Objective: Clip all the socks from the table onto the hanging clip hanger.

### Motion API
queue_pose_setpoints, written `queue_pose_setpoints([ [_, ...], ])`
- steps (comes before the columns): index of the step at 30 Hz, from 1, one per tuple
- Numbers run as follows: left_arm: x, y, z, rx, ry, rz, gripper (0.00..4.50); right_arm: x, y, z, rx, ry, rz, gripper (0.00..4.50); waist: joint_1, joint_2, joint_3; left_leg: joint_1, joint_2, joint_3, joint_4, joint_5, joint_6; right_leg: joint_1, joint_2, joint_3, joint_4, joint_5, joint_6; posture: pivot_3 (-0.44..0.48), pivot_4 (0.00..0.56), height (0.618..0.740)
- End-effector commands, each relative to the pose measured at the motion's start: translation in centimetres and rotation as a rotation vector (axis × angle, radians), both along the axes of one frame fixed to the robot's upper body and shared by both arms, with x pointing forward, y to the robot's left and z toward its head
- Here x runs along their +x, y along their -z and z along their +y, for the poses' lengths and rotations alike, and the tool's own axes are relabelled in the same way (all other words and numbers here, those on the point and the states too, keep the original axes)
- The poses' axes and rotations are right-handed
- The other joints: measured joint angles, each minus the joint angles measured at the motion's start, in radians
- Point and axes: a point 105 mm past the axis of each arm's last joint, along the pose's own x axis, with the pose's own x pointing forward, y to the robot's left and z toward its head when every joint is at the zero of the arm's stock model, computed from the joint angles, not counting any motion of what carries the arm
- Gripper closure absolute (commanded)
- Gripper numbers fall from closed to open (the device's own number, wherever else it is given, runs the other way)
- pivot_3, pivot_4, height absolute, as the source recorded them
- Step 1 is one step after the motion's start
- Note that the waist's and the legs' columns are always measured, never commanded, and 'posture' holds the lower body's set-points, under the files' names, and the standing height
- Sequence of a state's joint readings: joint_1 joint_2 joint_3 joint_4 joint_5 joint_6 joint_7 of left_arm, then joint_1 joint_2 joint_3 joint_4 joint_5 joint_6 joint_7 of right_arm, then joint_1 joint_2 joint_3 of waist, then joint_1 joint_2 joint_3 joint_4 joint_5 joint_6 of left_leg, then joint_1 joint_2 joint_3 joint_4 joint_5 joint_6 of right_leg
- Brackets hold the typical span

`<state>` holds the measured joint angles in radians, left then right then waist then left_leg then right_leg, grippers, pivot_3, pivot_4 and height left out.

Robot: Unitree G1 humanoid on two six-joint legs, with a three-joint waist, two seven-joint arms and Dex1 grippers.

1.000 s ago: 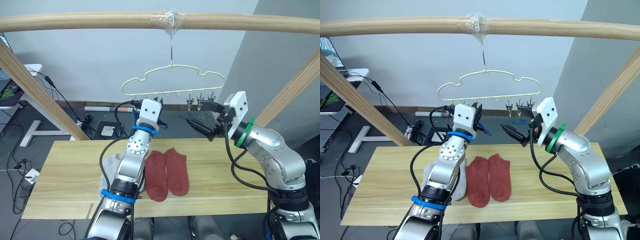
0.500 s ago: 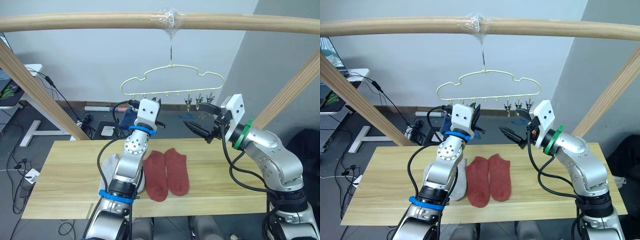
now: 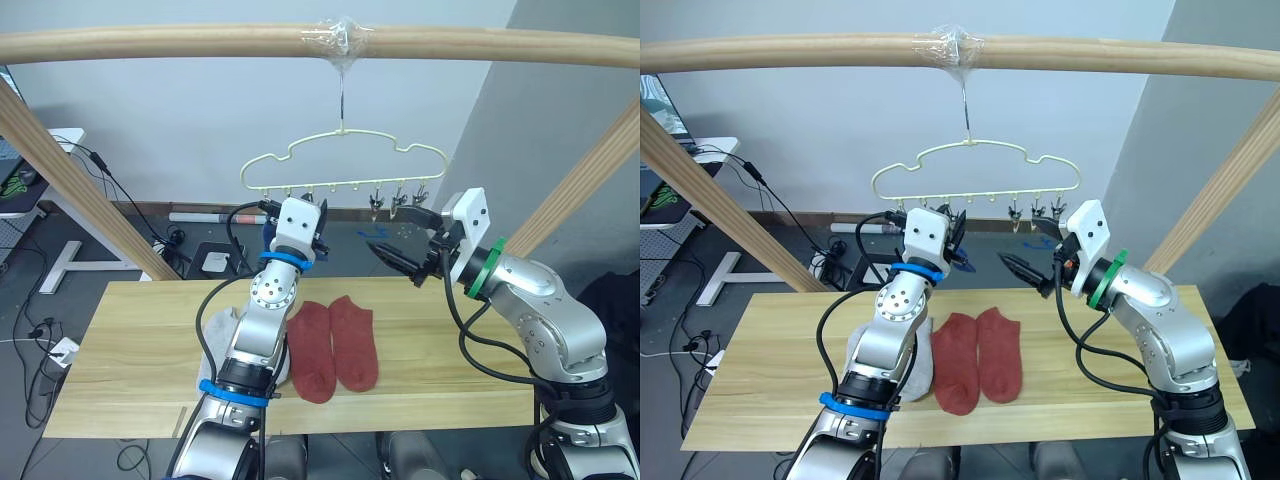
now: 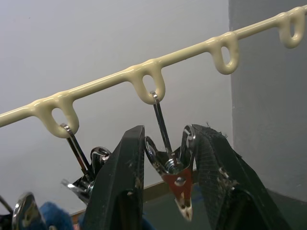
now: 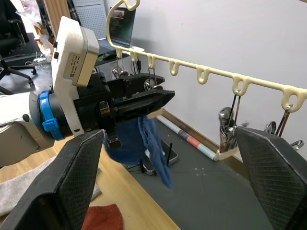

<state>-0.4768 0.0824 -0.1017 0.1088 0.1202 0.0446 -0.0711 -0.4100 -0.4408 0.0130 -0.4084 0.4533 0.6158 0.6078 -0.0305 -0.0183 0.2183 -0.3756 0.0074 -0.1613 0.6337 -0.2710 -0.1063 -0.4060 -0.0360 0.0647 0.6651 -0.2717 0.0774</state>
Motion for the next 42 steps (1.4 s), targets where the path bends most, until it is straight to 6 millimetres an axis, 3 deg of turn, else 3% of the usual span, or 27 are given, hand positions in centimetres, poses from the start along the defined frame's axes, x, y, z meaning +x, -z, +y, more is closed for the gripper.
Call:
queue_pose_setpoints([
  [1, -0.31, -1.49, -0.12, -0.010, 0.000, -0.056, 2.94, -0.44, -1.23, 0.02, 0.005, -0.006, -0.058, 0.00, 0.000, 0.000, 0.000, 0.000, 0.000, 0.000, 0.000, 0.000, 0.000, 0.000, 0.000, 0.000, 0.000, 0.000, 0.000, 0.003, 0.190, 0.740],
  [7, -0.35, -1.58, -0.14, -0.008, 0.001, -0.064, 2.94, -0.28, -1.05, -0.15, 0.005, -0.002, -0.053, 0.00, 0.000, 0.000, 0.000, 0.000, 0.000, 0.000, 0.000, 0.000, 0.000, 0.000, 0.000, 0.000, 0.000, 0.000, 0.000, 0.003, 0.190, 0.740],
  [14, -0.32, -1.70, -0.14, -0.018, 0.003, -0.067, 4.24, -0.18, -0.86, -0.28, 0.004, 0.000, -0.050, 0.00, 0.000, 0.000, 0.000, 0.000, 0.000, 0.000, 0.000, 0.000, 0.000, 0.000, 0.000, 0.000, 0.000, 0.000, 0.000, 0.003, 0.190, 0.740],
  [35, -0.60, -1.56, -0.32, 0.002, 0.026, -0.065, 4.25, -0.23, -1.00, -0.11, 0.006, 0.003, -0.055, 0.00, 0.000, 0.000, 0.000, 0.000, 0.000, 0.000, 0.000, 0.000, 0.000, 0.000, 0.000, 0.000, 0.000, 0.000, 0.000, 0.003, 0.190, 0.740],
  [39, -0.53, -1.68, -0.28, 0.003, 0.015, -0.071, 2.93, -0.24, -0.96, -0.16, 0.005, 0.005, -0.055, 0.00, 0.000, 0.000, 0.000, 0.000, 0.000, 0.000, 0.000, 0.000, 0.000, 0.000, 0.000, 0.000, 0.000, 0.000, 0.000, 0.003, 0.190, 0.740],
  [42, -0.50, -1.68, -0.25, 0.002, 0.013, -0.070, 2.93, -0.24, -0.92, -0.19, 0.004, 0.006, -0.055, 0.00, 0.000, 0.000, 0.000, 0.000, 0.000, 0.000, 0.000, 0.000, 0.000, 0.000, 0.000, 0.000, 0.000, 0.000, 0.000, 0.003, 0.190, 0.740],
])
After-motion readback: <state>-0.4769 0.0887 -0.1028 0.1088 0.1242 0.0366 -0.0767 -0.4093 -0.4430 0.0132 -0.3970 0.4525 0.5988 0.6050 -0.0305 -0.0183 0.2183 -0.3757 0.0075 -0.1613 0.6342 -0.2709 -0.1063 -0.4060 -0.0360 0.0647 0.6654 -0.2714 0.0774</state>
